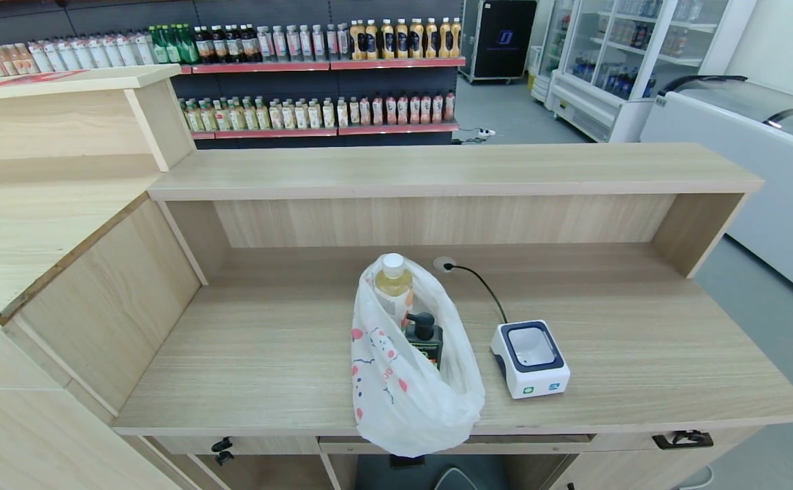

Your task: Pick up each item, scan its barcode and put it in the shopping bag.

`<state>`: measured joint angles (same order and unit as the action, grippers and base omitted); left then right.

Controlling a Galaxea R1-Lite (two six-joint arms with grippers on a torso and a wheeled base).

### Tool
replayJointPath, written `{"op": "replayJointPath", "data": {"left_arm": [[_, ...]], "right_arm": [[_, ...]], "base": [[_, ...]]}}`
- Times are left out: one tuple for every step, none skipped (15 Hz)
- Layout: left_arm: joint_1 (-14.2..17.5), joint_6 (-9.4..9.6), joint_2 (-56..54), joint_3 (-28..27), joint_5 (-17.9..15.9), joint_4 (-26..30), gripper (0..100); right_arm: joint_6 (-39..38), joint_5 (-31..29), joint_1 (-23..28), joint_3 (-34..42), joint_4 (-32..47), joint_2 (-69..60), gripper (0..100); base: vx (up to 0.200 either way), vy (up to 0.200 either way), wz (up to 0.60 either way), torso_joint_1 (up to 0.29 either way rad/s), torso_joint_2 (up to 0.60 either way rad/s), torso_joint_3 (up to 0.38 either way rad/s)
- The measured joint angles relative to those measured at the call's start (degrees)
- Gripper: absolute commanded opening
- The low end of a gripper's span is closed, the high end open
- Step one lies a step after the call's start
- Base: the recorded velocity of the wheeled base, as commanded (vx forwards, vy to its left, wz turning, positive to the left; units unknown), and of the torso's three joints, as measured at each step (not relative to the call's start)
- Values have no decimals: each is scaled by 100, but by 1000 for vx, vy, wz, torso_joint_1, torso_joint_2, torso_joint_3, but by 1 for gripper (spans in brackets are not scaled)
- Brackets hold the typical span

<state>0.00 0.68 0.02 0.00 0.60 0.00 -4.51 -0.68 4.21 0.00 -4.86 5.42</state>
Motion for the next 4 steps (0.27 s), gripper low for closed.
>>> {"op": "replayJointPath", "data": {"left_arm": [[0, 0, 0, 0, 0, 0, 0], [0, 0, 0, 0, -2, 0, 0], [0, 2, 0, 0, 0, 0, 0], [0, 0, 0, 0, 0, 0, 0]], "right_arm": [[2, -22, -57, 0, 5, -11, 100], [0, -38, -85, 0, 5, -20, 100], [-16, -44, -96, 0, 5, -26, 100], [-20, -46, -105, 0, 11, -33, 100]], "base": [[0, 0, 0, 0, 0, 0], [0, 0, 0, 0, 0, 0], [0, 0, 0, 0, 0, 0], [0, 0, 0, 0, 0, 0]]}}
